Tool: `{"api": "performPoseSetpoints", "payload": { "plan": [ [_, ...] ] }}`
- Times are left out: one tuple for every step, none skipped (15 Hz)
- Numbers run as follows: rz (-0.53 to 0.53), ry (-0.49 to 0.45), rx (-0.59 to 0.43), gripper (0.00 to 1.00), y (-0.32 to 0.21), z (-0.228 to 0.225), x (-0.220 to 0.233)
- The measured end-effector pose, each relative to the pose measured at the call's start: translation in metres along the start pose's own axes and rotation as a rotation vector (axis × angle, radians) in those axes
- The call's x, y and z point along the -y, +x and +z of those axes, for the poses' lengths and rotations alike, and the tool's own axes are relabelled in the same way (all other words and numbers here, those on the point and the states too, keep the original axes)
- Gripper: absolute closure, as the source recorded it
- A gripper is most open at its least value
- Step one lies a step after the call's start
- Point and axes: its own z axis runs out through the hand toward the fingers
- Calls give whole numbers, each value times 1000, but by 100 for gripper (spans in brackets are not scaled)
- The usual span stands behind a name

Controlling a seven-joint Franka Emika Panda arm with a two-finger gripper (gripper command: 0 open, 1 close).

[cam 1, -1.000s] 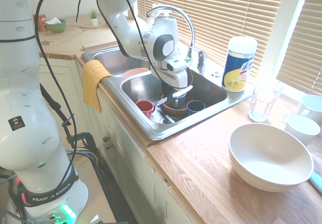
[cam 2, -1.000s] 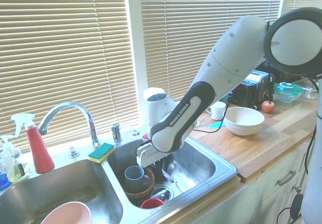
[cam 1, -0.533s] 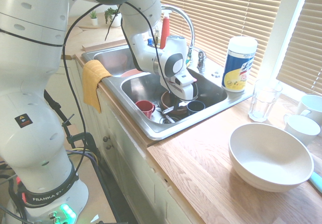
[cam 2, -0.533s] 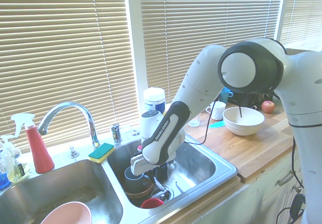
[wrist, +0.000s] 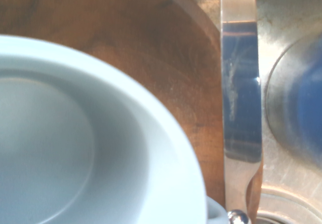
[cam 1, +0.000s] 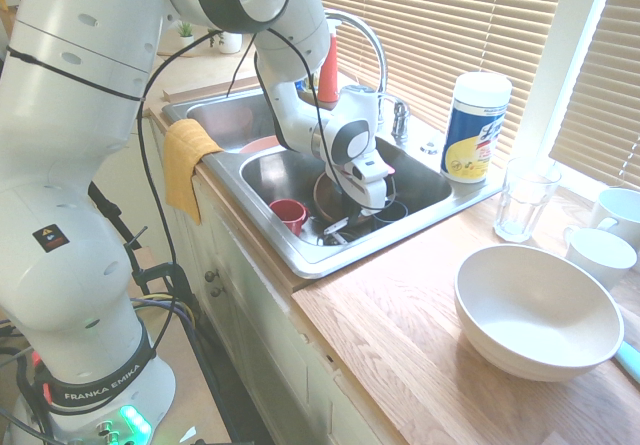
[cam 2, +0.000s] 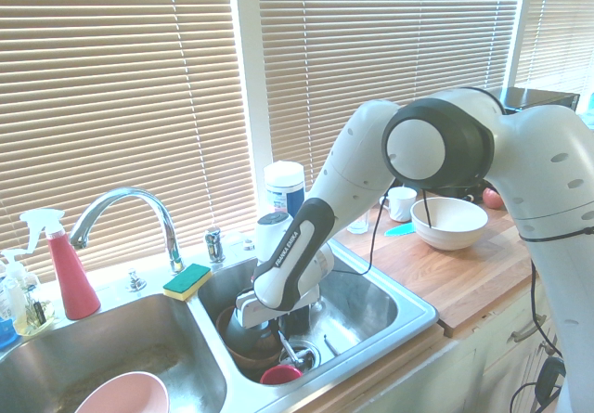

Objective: Put the knife into the sink

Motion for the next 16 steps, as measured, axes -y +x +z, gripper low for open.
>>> {"api": "performPoseSetpoints", "payload": {
  "plan": [
    [2, 0, 1, 0, 0, 0, 0],
    [4, 0, 2, 0, 0, 0, 0],
    [5, 1, 3, 0, 0, 0, 0],
    [6, 1, 3, 0, 0, 0, 0],
    [7, 1, 4, 0, 0, 0, 0],
    [7, 2, 4, 0, 1, 0, 0],
    [7, 2, 4, 0, 1, 0, 0],
    [7, 2, 4, 0, 1, 0, 0],
    [8, 7, 1, 0, 2, 0, 0],
    [9, 15, -3, 0, 3, -1, 0],
    [8, 16, -3, 0, 3, -1, 0],
    [6, 14, -3, 0, 3, 0, -1],
    [4, 13, -3, 0, 2, 1, -1],
    [3, 15, -4, 0, 2, 0, 0],
    [1, 19, -6, 0, 1, -1, 0],
    [0, 20, -7, 0, 1, -2, 0]
  ]
}}
